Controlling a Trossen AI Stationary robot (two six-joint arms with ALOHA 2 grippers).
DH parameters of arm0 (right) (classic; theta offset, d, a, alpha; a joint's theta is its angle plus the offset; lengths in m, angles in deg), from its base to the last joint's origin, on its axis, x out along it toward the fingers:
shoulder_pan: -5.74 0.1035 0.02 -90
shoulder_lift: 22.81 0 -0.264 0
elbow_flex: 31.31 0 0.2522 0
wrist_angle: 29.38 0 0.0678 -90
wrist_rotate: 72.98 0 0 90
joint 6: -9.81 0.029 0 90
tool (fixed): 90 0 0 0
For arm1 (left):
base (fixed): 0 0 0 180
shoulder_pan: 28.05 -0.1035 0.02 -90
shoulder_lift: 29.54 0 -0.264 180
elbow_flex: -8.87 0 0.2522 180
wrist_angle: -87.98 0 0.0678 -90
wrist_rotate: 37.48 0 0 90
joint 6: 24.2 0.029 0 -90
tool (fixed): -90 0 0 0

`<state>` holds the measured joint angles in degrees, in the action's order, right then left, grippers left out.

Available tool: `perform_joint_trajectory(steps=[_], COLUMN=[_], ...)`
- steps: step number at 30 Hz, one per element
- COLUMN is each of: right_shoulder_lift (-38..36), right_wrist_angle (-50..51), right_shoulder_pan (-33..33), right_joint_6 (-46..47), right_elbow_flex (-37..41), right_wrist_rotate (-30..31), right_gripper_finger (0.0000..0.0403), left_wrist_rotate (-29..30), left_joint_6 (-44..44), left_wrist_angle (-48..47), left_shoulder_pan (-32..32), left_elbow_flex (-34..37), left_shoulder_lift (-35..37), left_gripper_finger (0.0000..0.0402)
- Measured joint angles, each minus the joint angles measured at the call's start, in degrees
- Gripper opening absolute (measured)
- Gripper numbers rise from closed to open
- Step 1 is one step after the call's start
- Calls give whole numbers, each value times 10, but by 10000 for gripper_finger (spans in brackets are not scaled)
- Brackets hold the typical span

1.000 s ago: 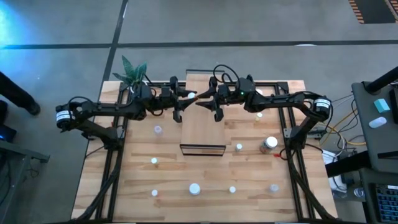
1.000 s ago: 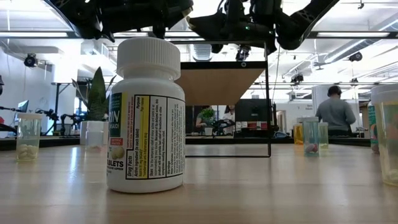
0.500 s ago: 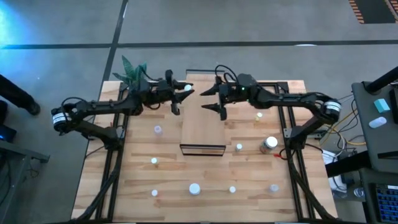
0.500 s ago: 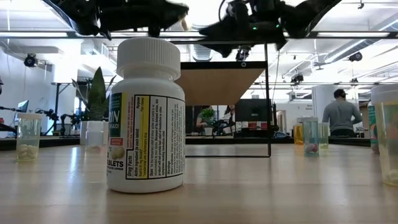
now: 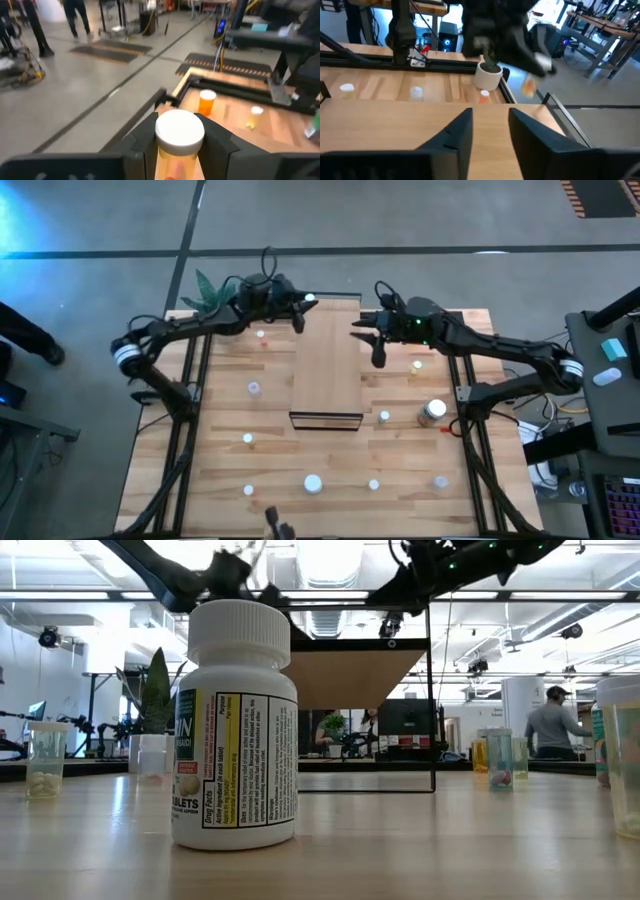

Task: Pick and place medicine bottles onto shelf by color
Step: Put the top yellow pill bottle on the shelf

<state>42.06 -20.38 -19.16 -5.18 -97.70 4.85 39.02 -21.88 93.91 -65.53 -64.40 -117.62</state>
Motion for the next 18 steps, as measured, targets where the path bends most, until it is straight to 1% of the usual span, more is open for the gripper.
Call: perform_joint_trajectory(steps=[4,8,12,18], right_shoulder_lift=[-4,-3,0,0], right_wrist_angle=[0,0,0,-1], right_shoulder_pan=[0,0,0,0], right_joint_6=[0,-1,-2,-17], right_elbow_flex=[2,3,3,3], right_wrist_rotate=[0,-2,-2,-2], right_gripper_finger=[67,43,32,31], left_wrist_rotate=[-3,0,3,8], left_joint_6=[1,12,16,30], left_wrist_angle=[3,2,3,3], left_shoulder_pan=[-3,-4,-6,-8], left_elbow_flex=[-13,-6,2,15], left_shoulder_lift=[-32,-41,-40,-45], left_gripper_finger=[90,90,90,90])
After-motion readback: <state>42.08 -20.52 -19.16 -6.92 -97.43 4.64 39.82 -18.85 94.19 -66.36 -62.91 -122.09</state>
